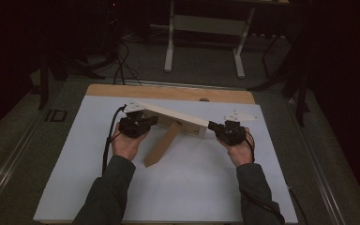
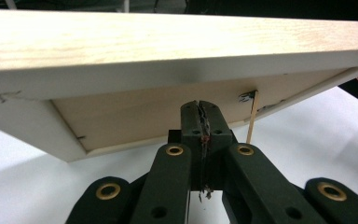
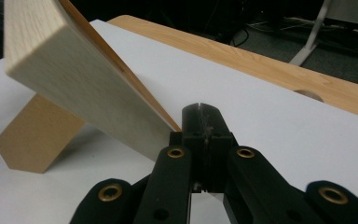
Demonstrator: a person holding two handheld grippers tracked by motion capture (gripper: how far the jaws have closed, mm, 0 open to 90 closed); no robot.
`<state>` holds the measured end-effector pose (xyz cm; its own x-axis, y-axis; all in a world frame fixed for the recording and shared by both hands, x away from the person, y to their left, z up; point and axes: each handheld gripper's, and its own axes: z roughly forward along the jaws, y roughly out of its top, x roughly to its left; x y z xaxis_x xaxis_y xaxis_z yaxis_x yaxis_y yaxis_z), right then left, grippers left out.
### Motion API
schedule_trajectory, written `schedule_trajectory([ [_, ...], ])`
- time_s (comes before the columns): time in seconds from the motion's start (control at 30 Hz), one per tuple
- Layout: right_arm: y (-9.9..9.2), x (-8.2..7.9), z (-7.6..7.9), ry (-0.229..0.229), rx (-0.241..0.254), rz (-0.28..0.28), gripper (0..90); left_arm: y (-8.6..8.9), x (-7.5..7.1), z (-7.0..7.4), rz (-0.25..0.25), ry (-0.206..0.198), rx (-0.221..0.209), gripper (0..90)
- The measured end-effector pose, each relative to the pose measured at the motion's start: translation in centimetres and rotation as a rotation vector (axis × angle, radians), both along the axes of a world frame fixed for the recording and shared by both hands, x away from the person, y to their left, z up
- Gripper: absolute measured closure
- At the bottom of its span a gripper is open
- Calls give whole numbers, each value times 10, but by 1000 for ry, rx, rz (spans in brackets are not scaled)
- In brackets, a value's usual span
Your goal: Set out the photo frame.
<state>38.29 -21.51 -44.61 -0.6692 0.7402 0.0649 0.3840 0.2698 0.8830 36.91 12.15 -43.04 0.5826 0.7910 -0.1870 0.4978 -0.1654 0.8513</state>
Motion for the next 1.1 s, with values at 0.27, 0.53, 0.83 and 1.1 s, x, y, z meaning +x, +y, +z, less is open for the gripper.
schedule_trajectory([
  [0.27, 1, 1, 7, -11, 21, 8, 897, -8, 4, 1, -3, -1, 27, 900],
  [0.53, 3, 3, 11, -5, 39, 18, 897, -13, 6, 4, -2, -6, 33, 900],
  [0.83, 4, 4, 11, -2, 37, 22, 898, -13, 6, 4, 1, -2, 35, 900],
  [1.1, 5, 3, 11, -5, 35, 29, 898, -17, 6, 4, -3, -4, 34, 900],
])
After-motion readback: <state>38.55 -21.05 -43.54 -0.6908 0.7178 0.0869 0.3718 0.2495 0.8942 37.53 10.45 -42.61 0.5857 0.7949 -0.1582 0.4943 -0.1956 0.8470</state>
